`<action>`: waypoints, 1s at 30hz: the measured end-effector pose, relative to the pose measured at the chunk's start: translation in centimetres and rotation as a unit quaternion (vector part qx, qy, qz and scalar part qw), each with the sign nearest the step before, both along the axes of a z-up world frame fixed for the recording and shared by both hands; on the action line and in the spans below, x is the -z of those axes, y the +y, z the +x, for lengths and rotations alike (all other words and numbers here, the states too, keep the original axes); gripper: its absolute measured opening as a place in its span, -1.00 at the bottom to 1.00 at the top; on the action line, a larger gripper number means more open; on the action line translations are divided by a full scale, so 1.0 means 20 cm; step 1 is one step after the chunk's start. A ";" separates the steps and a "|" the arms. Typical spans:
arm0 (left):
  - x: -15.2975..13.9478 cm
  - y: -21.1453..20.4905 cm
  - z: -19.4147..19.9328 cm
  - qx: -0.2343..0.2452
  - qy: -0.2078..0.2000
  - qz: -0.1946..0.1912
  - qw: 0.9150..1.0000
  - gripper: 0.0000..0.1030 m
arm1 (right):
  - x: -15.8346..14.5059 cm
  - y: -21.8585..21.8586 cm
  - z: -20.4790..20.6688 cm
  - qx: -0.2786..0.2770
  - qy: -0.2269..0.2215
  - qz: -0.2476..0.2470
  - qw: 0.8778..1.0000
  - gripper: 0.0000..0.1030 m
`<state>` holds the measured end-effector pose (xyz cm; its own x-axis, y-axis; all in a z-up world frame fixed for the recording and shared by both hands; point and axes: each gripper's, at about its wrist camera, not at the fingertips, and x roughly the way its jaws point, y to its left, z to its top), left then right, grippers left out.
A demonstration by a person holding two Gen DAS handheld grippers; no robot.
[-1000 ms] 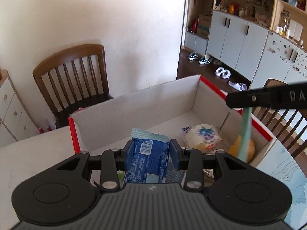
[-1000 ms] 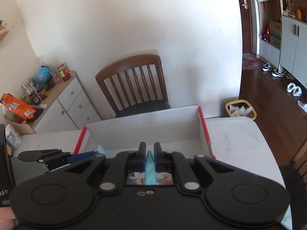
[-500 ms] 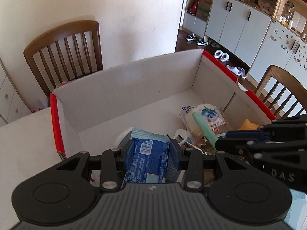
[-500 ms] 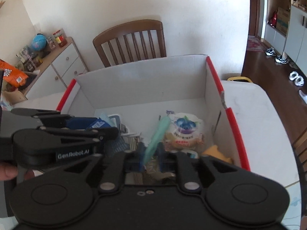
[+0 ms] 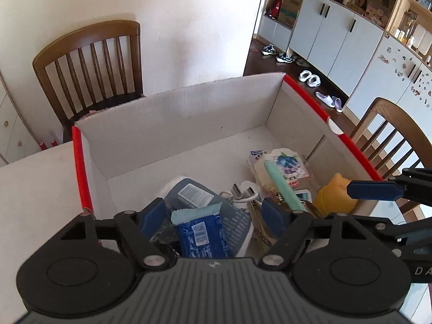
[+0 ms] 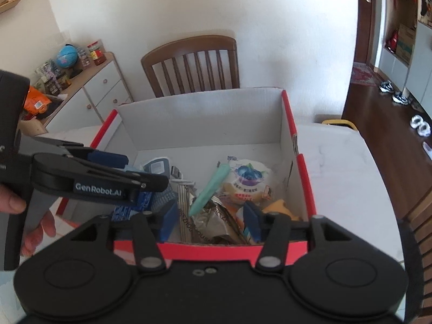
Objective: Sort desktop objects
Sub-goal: 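Lower both items into the shoebox and open both tools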
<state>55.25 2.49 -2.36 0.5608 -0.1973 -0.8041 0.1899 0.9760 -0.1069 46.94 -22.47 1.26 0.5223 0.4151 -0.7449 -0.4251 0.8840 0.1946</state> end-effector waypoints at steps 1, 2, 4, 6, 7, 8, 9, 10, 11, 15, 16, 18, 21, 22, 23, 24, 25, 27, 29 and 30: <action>-0.01 0.00 -0.01 0.002 -0.004 0.002 1.000 0.53 | -0.01 0.00 0.00 -0.003 -0.003 -0.002 1.000 0.09; -0.03 0.00 -0.03 0.003 -0.008 0.003 1.000 0.54 | -0.02 0.00 -0.01 -0.006 -0.007 -0.003 1.000 0.12; -0.06 -0.01 -0.06 0.005 -0.014 0.004 1.000 0.59 | -0.04 0.00 -0.03 -0.010 -0.012 -0.003 1.000 0.13; -0.09 -0.01 -0.09 0.003 -0.018 0.005 1.000 0.60 | -0.06 0.00 -0.04 -0.014 -0.017 -0.004 1.000 0.13; -0.10 -0.02 -0.11 0.002 -0.021 0.006 1.000 0.61 | -0.07 0.00 -0.05 -0.015 -0.019 -0.005 1.000 0.13; -0.11 -0.02 -0.12 0.001 -0.024 0.006 1.000 0.61 | -0.07 0.00 -0.05 -0.017 -0.021 -0.005 1.000 0.13; -0.13 -0.02 -0.14 -0.002 -0.027 0.007 1.000 0.62 | -0.08 -0.01 -0.06 -0.019 -0.022 -0.004 1.000 0.13; -0.14 -0.02 -0.16 -0.003 -0.028 0.007 1.000 0.62 | -0.09 -0.01 -0.07 -0.020 -0.023 -0.003 1.000 0.13; -0.16 -0.02 -0.17 -0.004 -0.030 0.007 1.000 0.62 | -0.10 -0.01 -0.07 -0.020 -0.025 -0.004 0.999 0.13; -0.20 -0.01 -0.25 -0.014 -0.043 0.017 0.999 0.69 | -0.12 -0.02 -0.09 -0.022 -0.029 -0.006 0.999 0.22; -0.21 -0.02 -0.27 -0.019 -0.047 0.026 0.998 0.70 | -0.13 -0.03 -0.10 -0.022 -0.030 -0.005 0.999 0.24; -0.23 -0.03 -0.30 -0.022 -0.060 0.040 0.997 0.76 | -0.14 -0.03 -0.11 -0.024 -0.033 -0.005 0.999 0.27; -0.26 -0.03 -0.36 -0.025 -0.073 0.041 0.996 1.00 | -0.15 -0.03 -0.14 -0.035 -0.037 -0.006 0.999 0.32; -0.27 -0.02 -0.38 -0.026 -0.077 0.039 0.996 1.00 | -0.16 -0.03 -0.15 -0.038 -0.039 -0.006 0.998 0.35; -0.28 -0.02 -0.39 -0.027 -0.079 0.038 0.996 1.00 | -0.17 -0.04 -0.16 -0.040 -0.041 -0.003 0.998 0.40; -0.29 -0.02 -0.41 -0.030 -0.081 0.036 0.996 1.00 | -0.17 -0.04 -0.17 -0.042 -0.043 0.000 0.998 0.46; -0.30 -0.02 -0.42 -0.031 -0.082 0.035 0.996 1.00 | -0.18 -0.05 -0.18 -0.042 -0.046 0.002 0.998 0.48; -0.31 -0.01 -0.46 -0.032 -0.086 0.030 0.995 1.00 | -0.19 -0.06 -0.21 -0.042 -0.052 0.005 0.998 0.56; -0.33 -0.01 -0.49 -0.034 -0.087 0.026 0.995 1.00 | -0.19 -0.06 -0.24 -0.042 -0.060 0.005 0.997 0.59; -0.33 -0.01 -0.51 -0.033 -0.088 0.021 0.995 1.00 | -0.20 -0.07 -0.25 -0.042 -0.063 0.003 0.997 0.60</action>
<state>45.05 2.21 4.32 0.7050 -0.1236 -0.6983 0.1371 0.9899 -0.0368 41.99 -23.84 5.17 0.5757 0.4655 -0.6723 -0.5184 0.8436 0.1402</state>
